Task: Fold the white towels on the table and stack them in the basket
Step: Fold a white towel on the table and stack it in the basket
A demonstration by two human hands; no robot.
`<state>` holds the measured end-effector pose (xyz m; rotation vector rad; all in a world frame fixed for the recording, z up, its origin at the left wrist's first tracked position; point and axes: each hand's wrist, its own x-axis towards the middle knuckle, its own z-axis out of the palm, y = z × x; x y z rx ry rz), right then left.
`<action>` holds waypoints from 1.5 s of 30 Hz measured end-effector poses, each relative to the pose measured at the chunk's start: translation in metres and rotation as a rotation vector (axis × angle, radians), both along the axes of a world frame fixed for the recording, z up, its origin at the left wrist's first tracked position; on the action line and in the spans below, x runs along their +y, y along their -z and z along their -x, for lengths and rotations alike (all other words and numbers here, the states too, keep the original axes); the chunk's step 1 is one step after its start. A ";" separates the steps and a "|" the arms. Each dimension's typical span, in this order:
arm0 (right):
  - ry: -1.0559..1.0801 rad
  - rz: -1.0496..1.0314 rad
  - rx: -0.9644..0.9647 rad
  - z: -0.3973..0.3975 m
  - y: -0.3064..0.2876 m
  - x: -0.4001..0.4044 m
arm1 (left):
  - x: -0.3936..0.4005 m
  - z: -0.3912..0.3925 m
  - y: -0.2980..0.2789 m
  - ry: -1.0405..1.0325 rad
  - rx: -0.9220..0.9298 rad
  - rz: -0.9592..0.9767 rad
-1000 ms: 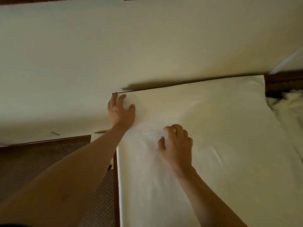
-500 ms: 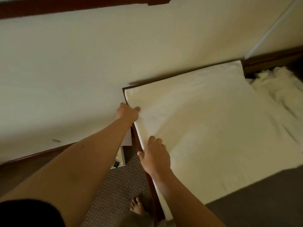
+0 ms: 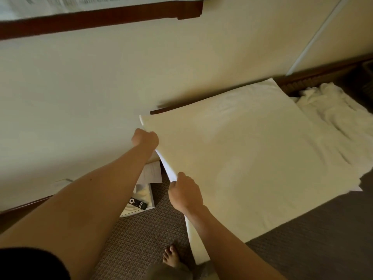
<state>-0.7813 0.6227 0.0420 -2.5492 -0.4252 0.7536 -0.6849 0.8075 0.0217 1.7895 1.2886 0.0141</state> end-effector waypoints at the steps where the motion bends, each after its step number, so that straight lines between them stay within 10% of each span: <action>1: -0.007 -0.027 0.044 0.001 -0.004 0.005 | 0.003 0.005 -0.002 -0.027 -0.015 -0.019; 7: 0.241 -0.333 0.218 0.003 -0.032 0.010 | 0.002 0.017 -0.037 -0.090 -0.157 -0.081; 25: 0.662 -0.597 -0.051 -0.207 -0.065 -0.220 | -0.228 -0.195 -0.115 0.250 -0.370 0.065; 34: 0.594 -0.128 0.141 -0.345 0.026 -0.337 | -0.351 -0.304 -0.016 0.545 -0.219 0.159; 39: 0.408 0.044 0.164 -0.410 0.025 -0.316 | -0.278 -0.270 0.001 0.484 -0.301 -0.405; 45: 0.261 -0.146 -0.055 -0.490 0.031 -0.254 | -0.179 -0.258 -0.003 0.602 0.258 -0.601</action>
